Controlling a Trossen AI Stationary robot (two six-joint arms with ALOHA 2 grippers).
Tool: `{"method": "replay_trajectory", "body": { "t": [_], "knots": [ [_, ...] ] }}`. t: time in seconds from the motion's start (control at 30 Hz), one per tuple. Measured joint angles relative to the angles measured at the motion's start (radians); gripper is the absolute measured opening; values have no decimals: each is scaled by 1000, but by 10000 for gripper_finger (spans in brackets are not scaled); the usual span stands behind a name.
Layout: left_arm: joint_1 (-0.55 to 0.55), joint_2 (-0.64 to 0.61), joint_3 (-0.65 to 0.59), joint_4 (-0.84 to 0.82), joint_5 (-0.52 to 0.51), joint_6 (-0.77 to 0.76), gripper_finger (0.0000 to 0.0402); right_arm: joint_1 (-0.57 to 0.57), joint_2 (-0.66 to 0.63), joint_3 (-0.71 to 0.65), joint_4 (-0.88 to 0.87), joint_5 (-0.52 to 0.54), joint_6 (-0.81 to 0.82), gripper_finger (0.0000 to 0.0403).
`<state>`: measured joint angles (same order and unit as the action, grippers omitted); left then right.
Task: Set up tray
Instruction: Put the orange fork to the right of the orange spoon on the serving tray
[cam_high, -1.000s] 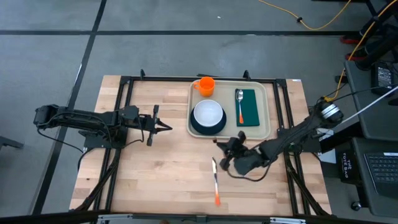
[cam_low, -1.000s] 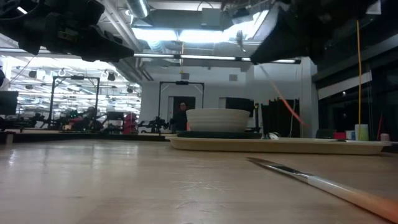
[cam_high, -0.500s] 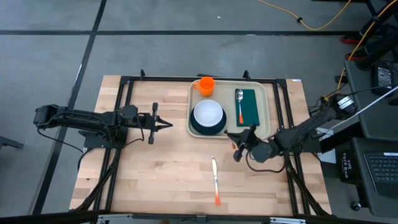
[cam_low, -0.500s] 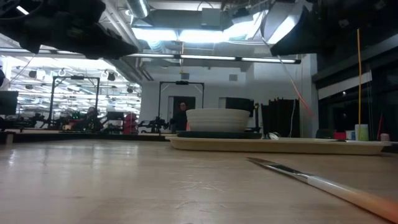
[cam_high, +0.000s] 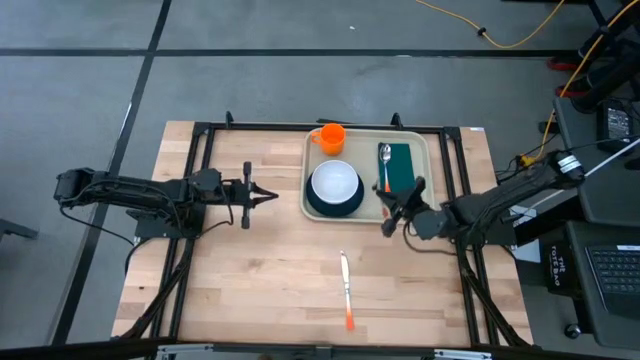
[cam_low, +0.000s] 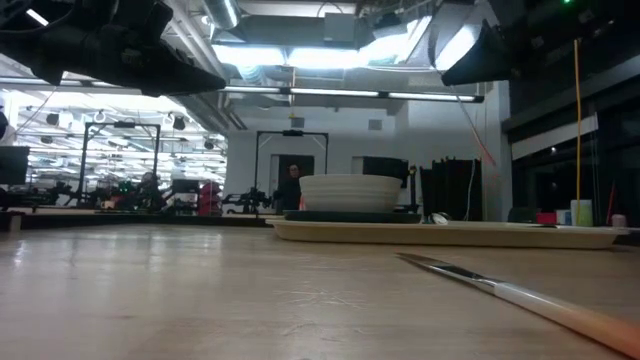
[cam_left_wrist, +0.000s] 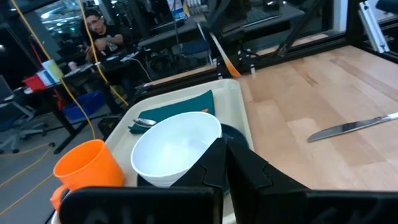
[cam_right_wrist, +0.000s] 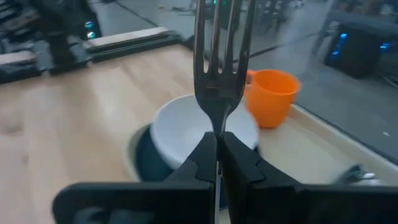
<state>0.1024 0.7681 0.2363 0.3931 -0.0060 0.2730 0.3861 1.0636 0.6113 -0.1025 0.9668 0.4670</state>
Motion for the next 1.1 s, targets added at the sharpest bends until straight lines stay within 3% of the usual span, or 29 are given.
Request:
{"method": "replay_trajectory", "body": {
  "t": [0.13,0.37,0.73,1.1],
  "knots": [
    [0,0,0,0,-2,1,8,-59,-106,0,-127,0,40,11],
    [0,0,0,4,-4,1,4,-178,-237,0,-404,-24,265,11],
    [0,0,0,4,-6,1,4,-324,-241,0,-440,-31,288,11],
    [0,0,0,4,-6,10,6,-460,-240,0,-438,-185,288,11]
  ]
}}
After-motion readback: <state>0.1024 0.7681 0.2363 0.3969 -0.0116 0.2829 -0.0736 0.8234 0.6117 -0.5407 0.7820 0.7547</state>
